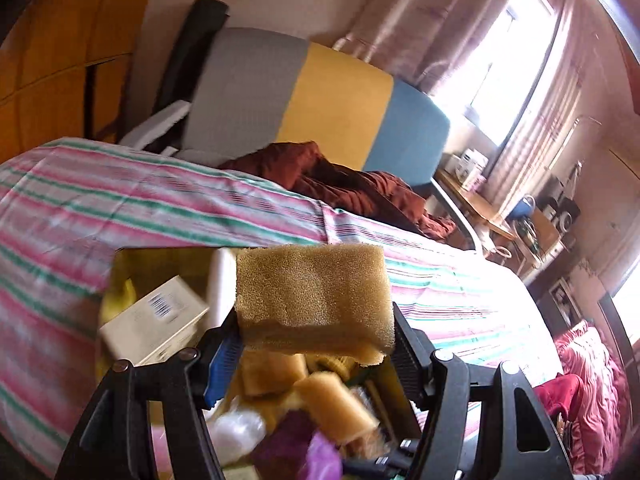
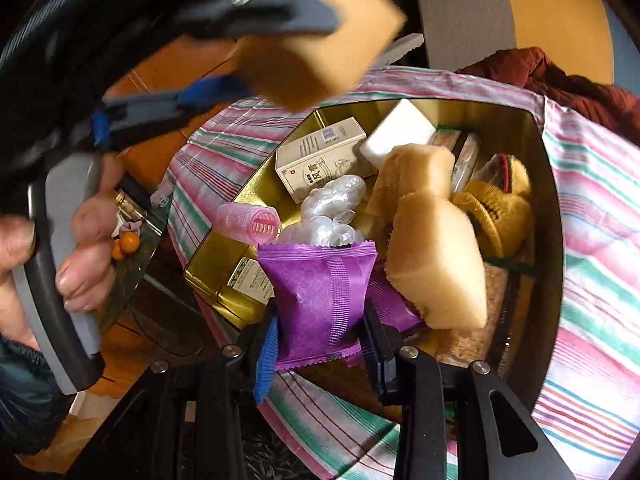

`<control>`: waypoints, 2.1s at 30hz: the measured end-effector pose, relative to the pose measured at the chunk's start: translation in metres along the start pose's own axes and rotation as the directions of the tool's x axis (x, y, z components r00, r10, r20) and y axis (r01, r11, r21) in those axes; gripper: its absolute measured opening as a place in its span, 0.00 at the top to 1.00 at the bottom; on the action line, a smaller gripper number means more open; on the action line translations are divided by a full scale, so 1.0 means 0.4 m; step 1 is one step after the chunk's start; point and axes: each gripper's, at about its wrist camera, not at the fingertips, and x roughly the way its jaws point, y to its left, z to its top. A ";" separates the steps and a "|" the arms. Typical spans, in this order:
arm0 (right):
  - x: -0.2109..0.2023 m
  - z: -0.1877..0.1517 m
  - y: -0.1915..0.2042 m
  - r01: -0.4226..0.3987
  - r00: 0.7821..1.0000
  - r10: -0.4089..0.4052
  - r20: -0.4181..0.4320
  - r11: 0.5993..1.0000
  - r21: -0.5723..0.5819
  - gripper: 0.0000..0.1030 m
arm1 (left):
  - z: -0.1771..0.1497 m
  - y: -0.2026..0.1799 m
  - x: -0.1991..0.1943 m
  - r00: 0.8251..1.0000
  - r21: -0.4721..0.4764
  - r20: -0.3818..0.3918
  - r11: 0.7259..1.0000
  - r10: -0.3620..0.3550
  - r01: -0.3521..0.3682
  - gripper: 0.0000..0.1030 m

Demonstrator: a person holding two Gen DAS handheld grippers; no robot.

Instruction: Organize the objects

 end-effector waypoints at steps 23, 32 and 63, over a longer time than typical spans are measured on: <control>0.021 -0.015 -0.008 -0.029 0.999 0.030 -0.016 0.998 0.063 0.30 | 0.009 0.045 0.077 0.995 -0.027 -0.057 0.996 0.079 -0.081 0.28; -0.025 -0.022 0.016 0.048 0.998 -0.048 0.031 0.999 0.009 0.24 | -0.052 0.027 -0.022 0.968 0.001 0.032 0.968 0.250 -0.250 0.28; -0.153 -0.021 0.006 0.465 0.845 -0.471 0.251 0.881 0.087 0.03 | -0.265 -0.014 -0.214 0.811 -0.109 0.112 0.818 0.574 -0.565 0.26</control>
